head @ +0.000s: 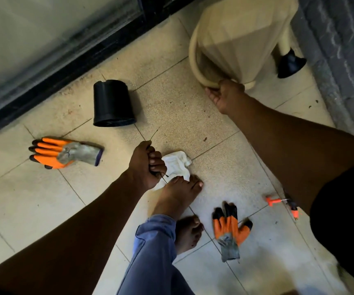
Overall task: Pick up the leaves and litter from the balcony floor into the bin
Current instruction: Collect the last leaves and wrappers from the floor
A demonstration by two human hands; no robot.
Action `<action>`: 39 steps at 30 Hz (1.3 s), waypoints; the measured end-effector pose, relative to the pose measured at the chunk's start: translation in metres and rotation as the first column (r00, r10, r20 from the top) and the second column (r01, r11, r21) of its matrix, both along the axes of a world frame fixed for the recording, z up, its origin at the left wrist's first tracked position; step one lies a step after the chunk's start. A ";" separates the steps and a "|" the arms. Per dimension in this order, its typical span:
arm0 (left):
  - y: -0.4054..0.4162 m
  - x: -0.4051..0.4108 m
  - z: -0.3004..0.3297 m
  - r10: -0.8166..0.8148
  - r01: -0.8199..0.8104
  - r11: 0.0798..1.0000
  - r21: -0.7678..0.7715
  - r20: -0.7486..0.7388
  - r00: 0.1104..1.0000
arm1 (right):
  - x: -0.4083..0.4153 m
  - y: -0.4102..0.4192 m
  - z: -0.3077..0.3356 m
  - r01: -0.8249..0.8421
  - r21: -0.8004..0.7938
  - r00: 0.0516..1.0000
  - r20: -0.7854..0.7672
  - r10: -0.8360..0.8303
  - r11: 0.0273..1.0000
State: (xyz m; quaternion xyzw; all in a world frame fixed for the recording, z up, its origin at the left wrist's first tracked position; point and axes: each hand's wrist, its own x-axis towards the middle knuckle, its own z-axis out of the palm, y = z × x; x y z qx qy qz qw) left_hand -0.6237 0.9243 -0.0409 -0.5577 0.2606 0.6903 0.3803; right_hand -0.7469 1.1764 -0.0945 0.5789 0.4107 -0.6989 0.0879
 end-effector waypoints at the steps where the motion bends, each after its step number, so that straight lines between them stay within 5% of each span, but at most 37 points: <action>1: 0.001 0.001 0.000 -0.004 0.004 1.000 0.007 0.000 1.000 | -0.002 0.002 0.002 -0.008 -0.021 1.000 -0.017 0.008 1.000; 7: 0.010 0.003 0.002 -0.060 0.060 0.998 0.001 -0.005 0.998 | 0.033 0.012 0.016 -0.079 -0.075 0.997 -0.014 0.079 0.994; 15: 0.064 0.020 0.003 -0.207 0.208 0.976 0.059 -0.018 0.978 | 0.219 0.019 0.007 -0.103 0.187 0.970 0.238 0.056 0.977; 20: 0.107 0.053 -0.004 -0.338 0.334 0.933 0.133 0.009 0.941 | 0.356 0.048 -0.040 -0.151 0.305 0.805 0.590 -0.062 0.940; 23: 0.130 0.070 -0.008 -0.447 0.440 0.882 0.168 0.010 0.894 | 0.373 0.062 -0.008 -0.007 0.473 0.674 0.653 -0.345 0.881; 25: 0.141 0.077 -0.010 -0.514 0.503 0.844 0.185 0.013 0.858 | 0.392 0.043 0.005 0.364 0.320 0.735 0.479 -0.481 0.875; 26: 0.146 0.081 -0.012 -0.544 0.533 0.826 0.185 0.016 0.839 | 0.402 0.023 0.021 0.543 0.052 0.770 0.367 -0.521 0.838; 27: 0.151 0.083 -0.013 -0.568 0.556 0.811 0.181 0.020 0.822 | 0.415 0.008 0.019 0.519 -0.148 0.845 0.238 -0.479 0.842; 28: 0.156 0.086 -0.014 -0.596 0.584 0.793 0.176 0.020 0.803 | 0.435 -0.008 -0.001 0.547 -0.272 0.829 0.048 -0.557 0.792; 30: 0.158 0.089 -0.015 -0.638 0.626 0.761 0.170 0.020 0.770 | 0.455 -0.027 -0.027 0.493 -0.577 0.765 -0.068 -0.640 0.651; 32: 0.167 0.097 -0.017 -0.687 0.677 0.719 0.157 0.014 0.726 | 0.459 -0.028 -0.037 0.383 -0.692 0.746 -0.159 -0.647 0.612; 39: 0.184 0.102 -0.015 -0.793 0.788 0.608 0.100 0.015 0.610 | 0.471 -0.035 -0.048 0.465 -0.631 0.798 -0.005 -0.603 0.621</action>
